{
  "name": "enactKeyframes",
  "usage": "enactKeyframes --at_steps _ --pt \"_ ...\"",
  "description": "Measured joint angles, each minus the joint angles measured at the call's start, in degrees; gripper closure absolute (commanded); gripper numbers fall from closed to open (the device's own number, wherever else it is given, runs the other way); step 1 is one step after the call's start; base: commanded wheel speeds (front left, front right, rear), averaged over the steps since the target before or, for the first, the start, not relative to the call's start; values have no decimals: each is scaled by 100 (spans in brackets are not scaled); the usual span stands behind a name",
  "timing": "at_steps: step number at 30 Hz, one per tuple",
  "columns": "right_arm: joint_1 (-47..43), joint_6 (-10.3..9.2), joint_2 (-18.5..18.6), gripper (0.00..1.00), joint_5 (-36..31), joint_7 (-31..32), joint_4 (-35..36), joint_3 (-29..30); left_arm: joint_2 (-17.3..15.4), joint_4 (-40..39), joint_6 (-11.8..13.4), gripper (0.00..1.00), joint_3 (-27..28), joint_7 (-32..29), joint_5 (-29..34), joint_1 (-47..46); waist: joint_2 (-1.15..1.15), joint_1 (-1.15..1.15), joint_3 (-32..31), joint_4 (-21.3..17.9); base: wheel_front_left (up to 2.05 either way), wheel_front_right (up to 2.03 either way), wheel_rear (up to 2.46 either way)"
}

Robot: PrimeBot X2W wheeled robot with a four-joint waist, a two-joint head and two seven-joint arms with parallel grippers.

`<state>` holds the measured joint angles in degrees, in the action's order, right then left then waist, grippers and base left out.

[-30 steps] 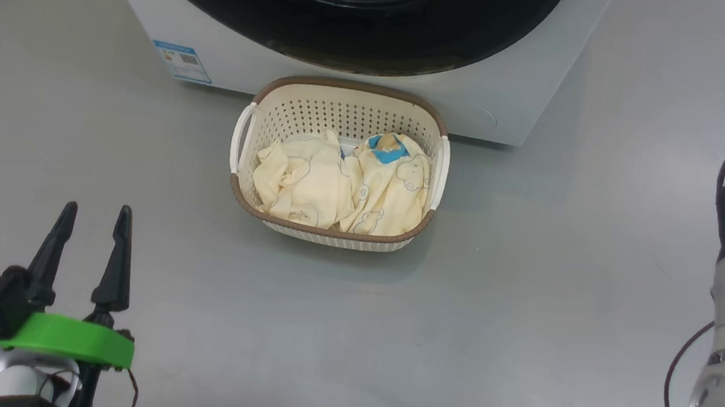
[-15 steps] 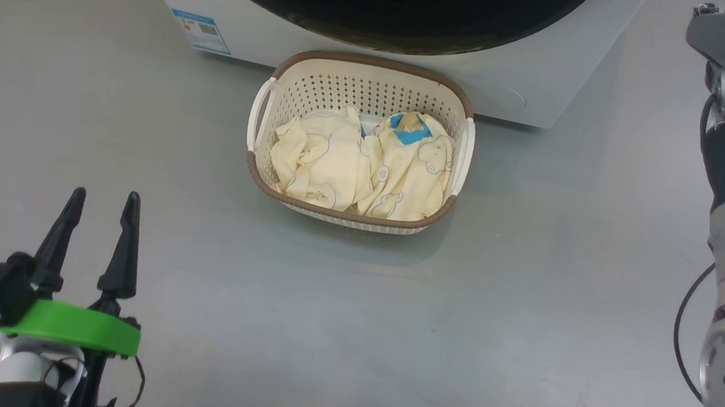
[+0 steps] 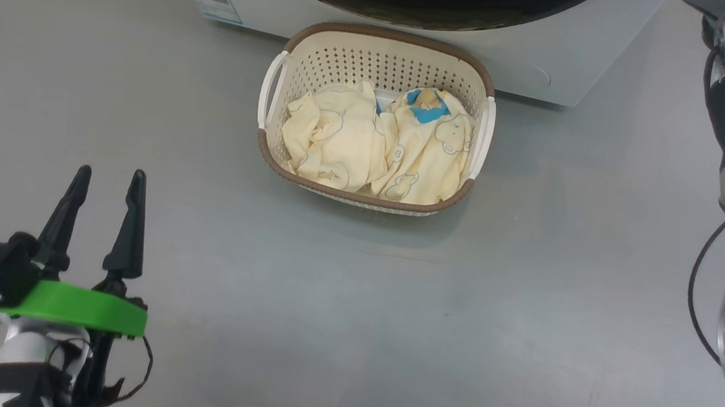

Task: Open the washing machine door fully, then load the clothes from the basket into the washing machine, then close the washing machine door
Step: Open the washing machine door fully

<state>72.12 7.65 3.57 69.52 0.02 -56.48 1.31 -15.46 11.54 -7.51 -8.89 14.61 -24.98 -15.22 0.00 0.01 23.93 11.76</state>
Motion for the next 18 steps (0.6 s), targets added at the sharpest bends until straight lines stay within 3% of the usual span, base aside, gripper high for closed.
enactKeyframes --at_steps 18 --pt "642 0 63 100 216 44 -759 -224 92 45 0 0 -45 0 -118 -131 0 -1 252 188 0 0 0"
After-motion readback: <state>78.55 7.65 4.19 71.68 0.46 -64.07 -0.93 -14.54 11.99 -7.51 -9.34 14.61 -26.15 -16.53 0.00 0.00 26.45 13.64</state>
